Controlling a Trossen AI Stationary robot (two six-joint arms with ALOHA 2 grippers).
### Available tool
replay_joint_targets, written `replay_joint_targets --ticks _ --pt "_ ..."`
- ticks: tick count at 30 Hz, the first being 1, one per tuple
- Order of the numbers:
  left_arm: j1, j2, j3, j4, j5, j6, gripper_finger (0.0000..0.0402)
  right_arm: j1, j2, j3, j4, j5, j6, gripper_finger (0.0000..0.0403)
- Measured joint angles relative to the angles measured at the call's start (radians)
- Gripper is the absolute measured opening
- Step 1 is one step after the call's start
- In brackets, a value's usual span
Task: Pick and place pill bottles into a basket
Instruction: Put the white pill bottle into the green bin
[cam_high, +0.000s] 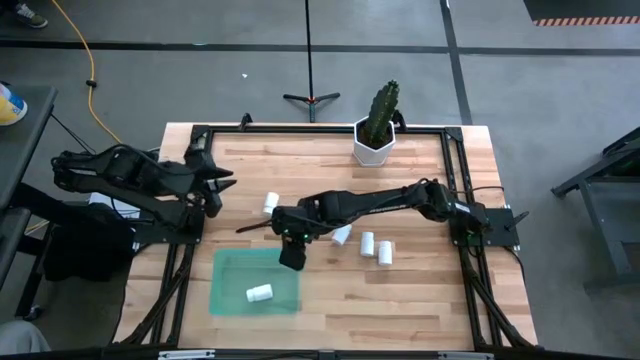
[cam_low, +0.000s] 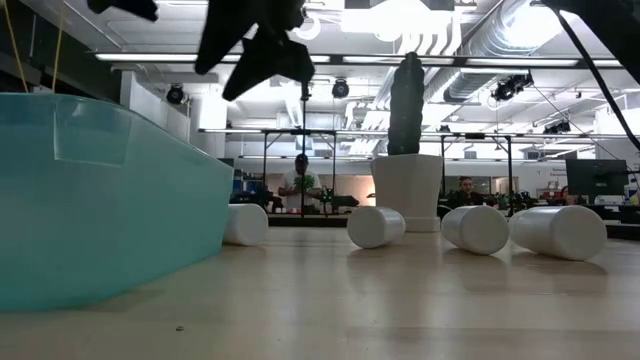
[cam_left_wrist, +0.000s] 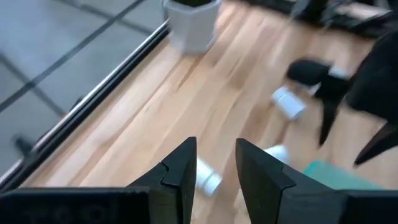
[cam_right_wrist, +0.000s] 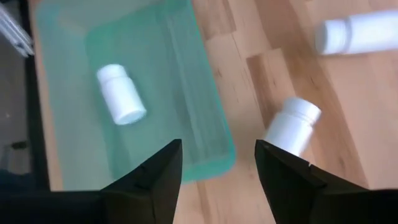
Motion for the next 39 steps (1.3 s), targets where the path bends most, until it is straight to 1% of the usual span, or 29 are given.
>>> replay_joint_targets --ticks 4,9,13,16,20,23,27,32,36,39 --pt "0.000 0.000 0.000 -0.049 -0.018 -0.050 0.0147 -0.001 -0.056 0.000 -0.058 0.116 -0.016 0.0177" --pt "0.000 0.007 -0.016 -0.032 -0.030 -0.074 0.0147 -0.009 -0.152 0.000 -0.127 0.277 -0.044 0.0159" --pt "0.000 0.007 -0.104 0.015 -0.040 -0.104 0.0147 -0.019 -0.246 0.000 -0.198 0.408 -0.053 0.0145" --pt "0.000 0.009 -0.201 0.076 -0.037 -0.129 0.0147 -0.030 -0.294 0.000 -0.243 0.466 -0.053 0.0140" --pt "0.001 0.008 -0.314 0.215 -0.016 -0.165 0.0147 -0.046 -0.338 0.000 -0.286 0.483 -0.043 0.0142" --pt "0.001 0.008 -0.378 0.304 -0.015 -0.234 0.0147 -0.056 -0.351 0.000 -0.312 0.484 -0.031 0.0148" --pt "0.001 0.008 -0.439 0.348 -0.044 -0.403 0.0147 -0.057 -0.352 0.000 -0.333 0.490 -0.030 0.0160" --pt "0.001 0.008 -0.486 0.372 -0.068 -0.560 0.0147 -0.056 -0.353 0.000 -0.338 0.507 -0.049 0.0181" --pt "0.001 0.009 -0.500 0.418 -0.070 -0.583 0.0149 -0.059 -0.353 0.000 -0.345 0.523 -0.067 0.0200" --pt "0.001 0.009 -0.500 0.465 -0.084 -0.568 0.0169 -0.062 -0.353 0.000 -0.346 0.523 -0.076 0.0215"
